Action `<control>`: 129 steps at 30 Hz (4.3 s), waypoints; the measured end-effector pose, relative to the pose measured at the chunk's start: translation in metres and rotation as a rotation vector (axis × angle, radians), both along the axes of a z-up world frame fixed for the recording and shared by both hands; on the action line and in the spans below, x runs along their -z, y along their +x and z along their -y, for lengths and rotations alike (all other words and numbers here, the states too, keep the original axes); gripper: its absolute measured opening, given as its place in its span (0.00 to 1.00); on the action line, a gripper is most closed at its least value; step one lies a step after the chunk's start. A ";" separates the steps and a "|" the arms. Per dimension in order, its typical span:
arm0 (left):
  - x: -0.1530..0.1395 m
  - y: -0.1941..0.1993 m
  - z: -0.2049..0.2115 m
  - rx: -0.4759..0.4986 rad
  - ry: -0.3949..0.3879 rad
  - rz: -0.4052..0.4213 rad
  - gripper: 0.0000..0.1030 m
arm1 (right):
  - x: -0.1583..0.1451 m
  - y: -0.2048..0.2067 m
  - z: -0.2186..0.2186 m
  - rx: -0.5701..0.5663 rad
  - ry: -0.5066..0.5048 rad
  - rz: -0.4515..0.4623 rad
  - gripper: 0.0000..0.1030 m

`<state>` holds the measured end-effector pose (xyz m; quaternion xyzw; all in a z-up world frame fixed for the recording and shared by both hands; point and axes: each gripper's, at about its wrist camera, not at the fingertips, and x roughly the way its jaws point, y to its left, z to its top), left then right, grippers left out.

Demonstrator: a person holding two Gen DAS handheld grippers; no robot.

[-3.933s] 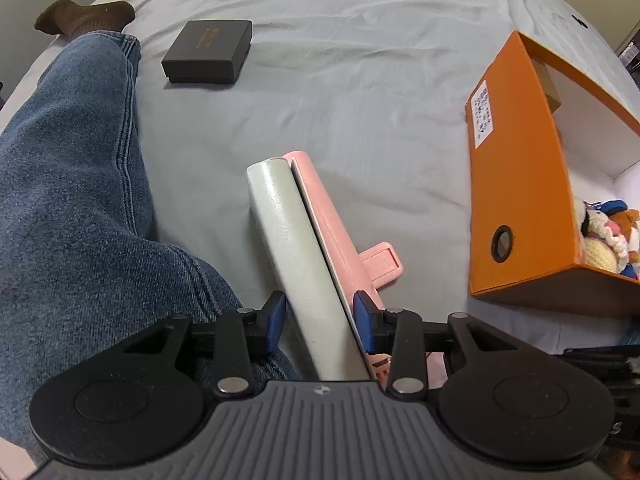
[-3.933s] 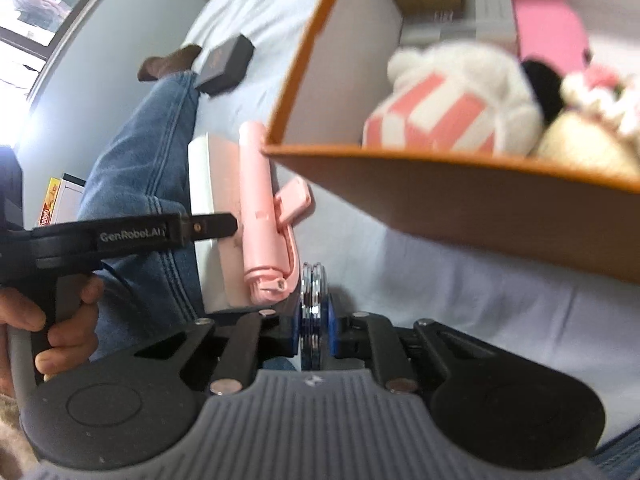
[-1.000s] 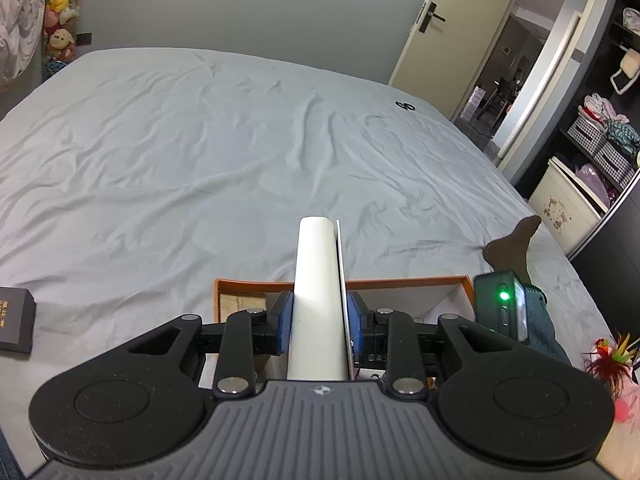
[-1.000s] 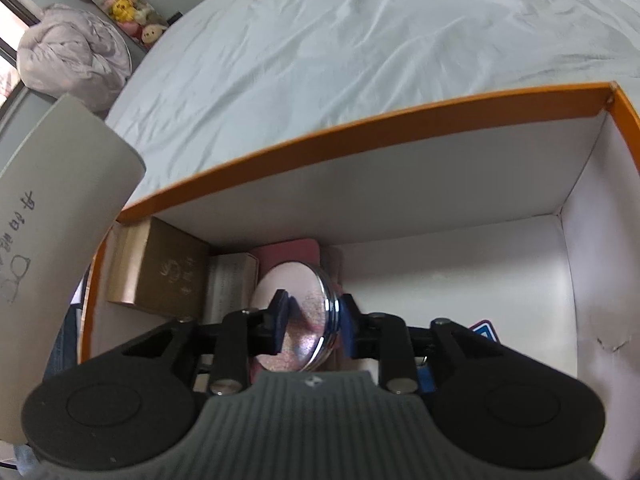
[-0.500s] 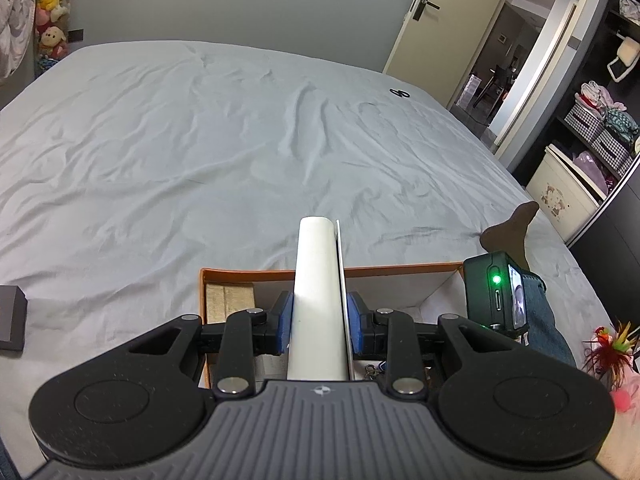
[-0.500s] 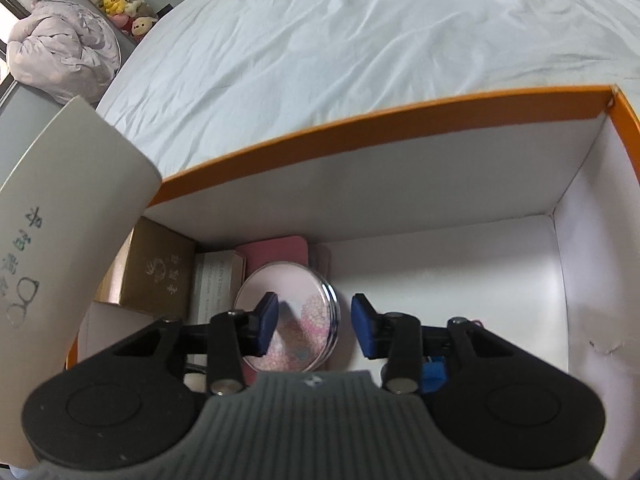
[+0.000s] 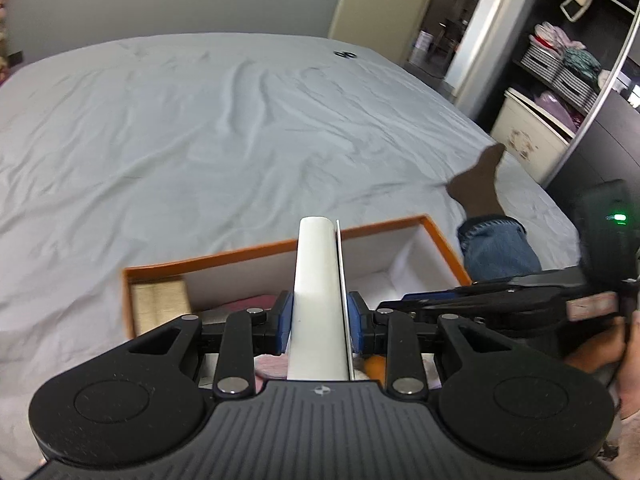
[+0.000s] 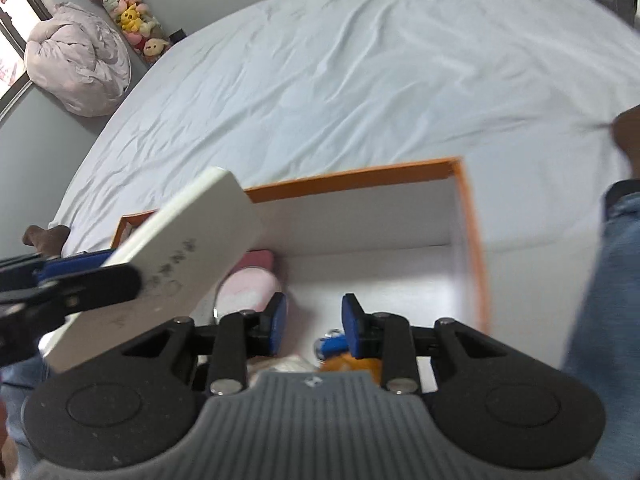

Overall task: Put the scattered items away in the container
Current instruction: 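Lower the white box into the shoebox with the left tool, then open the left tool and withdraw both tools from the shoebox, then grasp the black square box with the left tool while the right tool grasps the pink tube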

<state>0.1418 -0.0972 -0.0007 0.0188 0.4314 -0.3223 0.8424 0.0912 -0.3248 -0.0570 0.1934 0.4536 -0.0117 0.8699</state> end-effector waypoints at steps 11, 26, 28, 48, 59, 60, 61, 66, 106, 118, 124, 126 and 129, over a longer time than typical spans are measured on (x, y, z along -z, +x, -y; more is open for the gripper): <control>0.016 0.008 0.049 0.129 0.021 -0.029 0.32 | -0.011 -0.051 0.023 0.036 -0.015 0.047 0.33; 0.038 0.026 0.069 -0.121 -0.183 -0.309 0.32 | -0.012 -0.074 0.031 0.094 -0.024 0.058 0.33; 0.040 0.028 0.074 -0.146 -0.187 -0.322 0.32 | -0.012 -0.074 0.032 0.095 -0.011 0.057 0.33; 0.065 0.043 0.087 -0.438 -0.249 -0.599 0.32 | -0.037 -0.092 0.030 0.103 -0.041 0.066 0.33; 0.103 0.037 0.089 -0.435 -0.289 -0.656 0.32 | -0.033 -0.099 0.039 0.127 -0.032 0.050 0.33; 0.104 0.036 0.090 -0.420 -0.281 -0.651 0.33 | -0.032 -0.100 0.039 0.128 -0.029 0.048 0.33; 0.107 0.036 0.091 -0.403 -0.282 -0.656 0.33 | -0.031 -0.100 0.039 0.129 -0.027 0.045 0.33; 0.111 0.035 0.093 -0.328 -0.304 -0.673 0.33 | -0.026 -0.100 0.040 0.129 -0.019 0.034 0.33; 0.006 -0.049 -0.003 -0.145 0.061 -0.042 0.33 | -0.037 -0.113 -0.007 0.125 -0.152 0.116 0.33; -0.017 -0.059 -0.156 -0.406 0.066 -0.020 0.48 | -0.042 -0.087 -0.066 -0.040 -0.153 0.165 0.39; -0.014 -0.057 -0.224 -0.535 0.121 -0.046 0.49 | -0.053 -0.062 -0.111 -0.163 -0.131 0.188 0.45; -0.015 -0.056 -0.241 -0.550 0.146 -0.051 0.49 | -0.058 -0.052 -0.130 -0.221 -0.132 0.203 0.45; -0.015 -0.055 -0.256 -0.543 0.191 -0.037 0.49 | -0.063 -0.032 -0.165 -0.320 -0.131 0.214 0.45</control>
